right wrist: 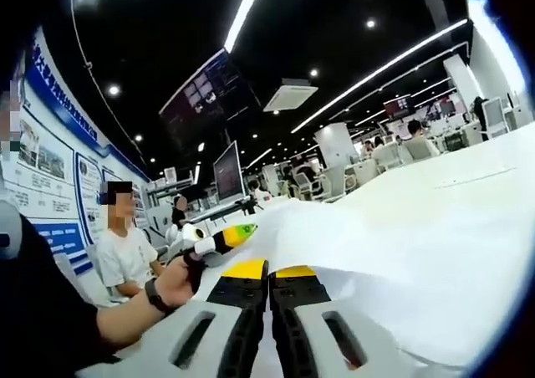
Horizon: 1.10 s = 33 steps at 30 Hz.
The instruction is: Organize the stack of printing papers by aligning and flattening the scattered papers on the table
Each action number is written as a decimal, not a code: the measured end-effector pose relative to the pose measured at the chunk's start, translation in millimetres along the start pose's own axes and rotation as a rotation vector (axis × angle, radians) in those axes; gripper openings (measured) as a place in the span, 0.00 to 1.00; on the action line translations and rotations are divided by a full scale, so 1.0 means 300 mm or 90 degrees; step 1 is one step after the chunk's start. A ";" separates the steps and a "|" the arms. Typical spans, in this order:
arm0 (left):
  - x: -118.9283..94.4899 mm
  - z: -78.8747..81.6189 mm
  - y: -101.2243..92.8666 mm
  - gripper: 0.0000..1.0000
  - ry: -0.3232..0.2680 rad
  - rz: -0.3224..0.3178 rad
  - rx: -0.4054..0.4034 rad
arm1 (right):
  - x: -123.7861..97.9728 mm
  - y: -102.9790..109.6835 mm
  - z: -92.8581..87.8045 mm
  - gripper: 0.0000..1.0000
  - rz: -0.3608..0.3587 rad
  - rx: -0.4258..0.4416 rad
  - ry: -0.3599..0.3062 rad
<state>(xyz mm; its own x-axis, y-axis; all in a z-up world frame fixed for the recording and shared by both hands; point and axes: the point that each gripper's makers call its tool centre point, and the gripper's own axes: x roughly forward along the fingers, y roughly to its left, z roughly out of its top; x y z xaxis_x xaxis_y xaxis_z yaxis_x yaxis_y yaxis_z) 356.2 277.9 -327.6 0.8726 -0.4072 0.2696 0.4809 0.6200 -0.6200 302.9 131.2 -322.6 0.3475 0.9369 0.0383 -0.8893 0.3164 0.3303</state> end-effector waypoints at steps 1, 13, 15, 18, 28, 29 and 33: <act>0.000 0.001 -0.001 0.28 -0.001 0.000 -0.001 | 0.001 0.008 -0.004 0.00 0.008 0.003 0.003; 0.001 0.004 -0.001 0.30 0.001 -0.004 -0.009 | 0.011 0.050 -0.050 0.00 0.044 0.012 0.048; 0.002 0.004 0.000 0.31 0.002 -0.004 -0.009 | 0.011 0.057 -0.059 0.00 0.051 0.015 0.058; 0.003 0.000 -0.002 0.31 0.007 -0.006 -0.007 | 0.012 0.067 -0.077 0.00 0.064 0.016 0.079; 0.004 -0.003 -0.001 0.35 0.013 -0.010 -0.005 | 0.020 0.094 -0.114 0.00 0.092 0.011 0.117; 0.005 -0.006 -0.007 0.36 0.015 -0.012 -0.004 | 0.019 0.104 -0.114 0.00 0.103 0.018 0.119; 0.008 -0.012 -0.013 0.39 0.020 -0.015 -0.003 | 0.024 0.116 -0.122 0.00 0.114 0.019 0.128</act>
<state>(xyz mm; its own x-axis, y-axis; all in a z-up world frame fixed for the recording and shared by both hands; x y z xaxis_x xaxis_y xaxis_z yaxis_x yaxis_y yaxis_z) 356.2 272.1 -327.1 0.8578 -0.4431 0.2605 0.5008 0.6065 -0.6175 263.6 154.2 -345.4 0.1168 0.9892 -0.0886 -0.9208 0.1413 0.3636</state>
